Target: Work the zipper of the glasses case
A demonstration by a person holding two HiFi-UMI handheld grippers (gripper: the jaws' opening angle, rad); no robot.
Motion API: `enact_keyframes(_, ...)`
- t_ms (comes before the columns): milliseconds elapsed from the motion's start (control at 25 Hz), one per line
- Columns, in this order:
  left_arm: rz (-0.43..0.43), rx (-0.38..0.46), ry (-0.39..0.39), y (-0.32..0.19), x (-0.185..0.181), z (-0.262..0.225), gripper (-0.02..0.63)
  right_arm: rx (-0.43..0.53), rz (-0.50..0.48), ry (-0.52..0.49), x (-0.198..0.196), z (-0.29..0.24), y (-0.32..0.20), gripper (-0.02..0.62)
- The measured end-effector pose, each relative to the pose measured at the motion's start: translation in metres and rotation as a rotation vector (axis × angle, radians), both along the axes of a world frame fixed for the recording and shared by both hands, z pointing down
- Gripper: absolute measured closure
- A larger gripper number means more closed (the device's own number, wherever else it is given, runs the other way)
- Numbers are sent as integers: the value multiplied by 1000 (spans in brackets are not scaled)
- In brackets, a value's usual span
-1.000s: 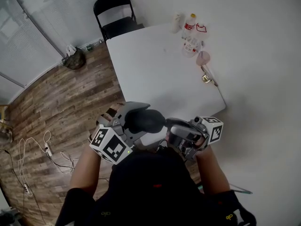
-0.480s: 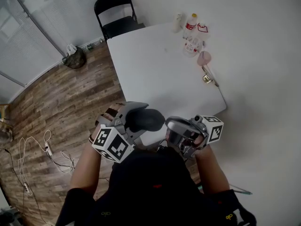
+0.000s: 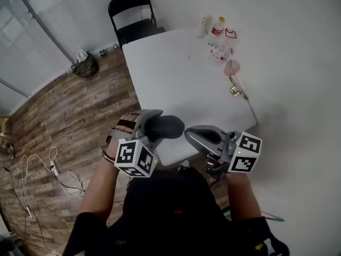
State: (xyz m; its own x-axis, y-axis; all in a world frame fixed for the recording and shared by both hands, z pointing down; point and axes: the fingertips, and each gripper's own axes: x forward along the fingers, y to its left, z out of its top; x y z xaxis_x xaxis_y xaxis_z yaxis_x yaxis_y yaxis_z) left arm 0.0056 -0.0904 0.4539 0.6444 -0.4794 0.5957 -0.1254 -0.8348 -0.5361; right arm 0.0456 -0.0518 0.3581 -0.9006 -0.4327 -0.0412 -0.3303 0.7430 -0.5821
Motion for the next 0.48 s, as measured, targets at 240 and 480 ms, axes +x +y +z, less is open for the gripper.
enact_keyframes(240, -53, -16, -68, -10, -3, 14, 337, 15, 24, 100, -12, 8, -4, 575)
enact_keyframes(480, -73, -41, -106, -9, -5, 26, 337, 17, 37, 159, -29, 20, -2, 575)
